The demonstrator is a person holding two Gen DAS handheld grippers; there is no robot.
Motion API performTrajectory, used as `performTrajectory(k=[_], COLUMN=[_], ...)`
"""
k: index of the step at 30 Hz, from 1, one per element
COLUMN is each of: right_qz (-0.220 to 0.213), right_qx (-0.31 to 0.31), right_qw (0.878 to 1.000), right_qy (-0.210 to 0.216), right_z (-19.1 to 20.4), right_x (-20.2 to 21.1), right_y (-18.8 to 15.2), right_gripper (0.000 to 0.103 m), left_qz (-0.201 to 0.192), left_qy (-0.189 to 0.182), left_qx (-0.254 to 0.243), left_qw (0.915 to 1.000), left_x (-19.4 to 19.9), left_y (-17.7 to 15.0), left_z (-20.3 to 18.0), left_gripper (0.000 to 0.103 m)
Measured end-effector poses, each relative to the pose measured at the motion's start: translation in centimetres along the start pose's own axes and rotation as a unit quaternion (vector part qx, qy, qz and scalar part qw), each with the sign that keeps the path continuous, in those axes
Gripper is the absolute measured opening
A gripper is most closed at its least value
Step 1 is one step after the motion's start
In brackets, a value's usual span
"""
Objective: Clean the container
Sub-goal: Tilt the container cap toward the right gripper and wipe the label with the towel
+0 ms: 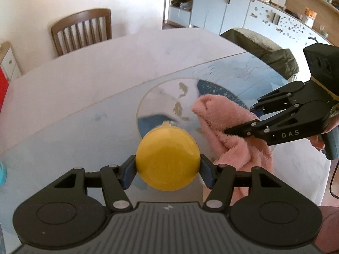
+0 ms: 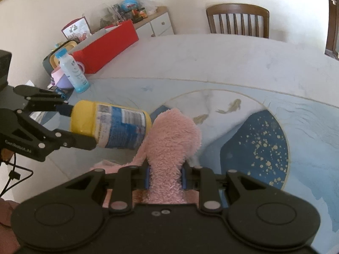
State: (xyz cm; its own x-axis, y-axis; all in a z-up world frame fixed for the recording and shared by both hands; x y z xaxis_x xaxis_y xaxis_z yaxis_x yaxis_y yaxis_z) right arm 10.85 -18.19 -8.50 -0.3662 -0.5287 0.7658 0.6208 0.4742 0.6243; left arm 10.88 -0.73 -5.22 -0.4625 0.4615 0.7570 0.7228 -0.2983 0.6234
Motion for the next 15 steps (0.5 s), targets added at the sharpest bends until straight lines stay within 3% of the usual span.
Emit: performTrajectory(k=[8,12,15], right_qz=[-0.057,-0.070,-0.063], right_qx=[0.111,0.162,0.160], right_qw=[0.992,0.984,0.985], right_qy=[0.005,-0.026,-0.027], right_z=[2.5,3.1,2.8], right_x=[3.9,4.2,3.8], right_y=[4.1,6.2,6.1], right_gripper=[0.024,0.025,0.025], left_qz=[-0.010,0.012,0.045], left_qy=[0.003,-0.003,-0.015], left_qx=[-0.053,-0.087,-0.072], left_qw=[0.9985,0.9961,0.9963], left_x=[-0.8,0.0,0.6], left_y=[1.8,2.2,1.6], left_z=[-1.2,-1.7,-0.7], left_gripper=[0.061,0.061,0.061])
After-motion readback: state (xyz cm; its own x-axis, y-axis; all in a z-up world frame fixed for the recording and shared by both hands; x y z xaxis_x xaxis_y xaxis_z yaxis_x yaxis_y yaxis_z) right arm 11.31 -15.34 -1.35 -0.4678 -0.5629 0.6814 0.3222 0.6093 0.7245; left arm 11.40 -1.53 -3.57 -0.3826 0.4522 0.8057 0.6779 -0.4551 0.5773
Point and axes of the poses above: each gripper's, at about its wrist camera, not at the fingertips, and x roughly against the way its jaws point, z to its left, y to its top, the point moved 4 cm from there along -x, roughly the way its jaws point, and after that the axes turned 10 degrees about -y, right-handed, at the moved point
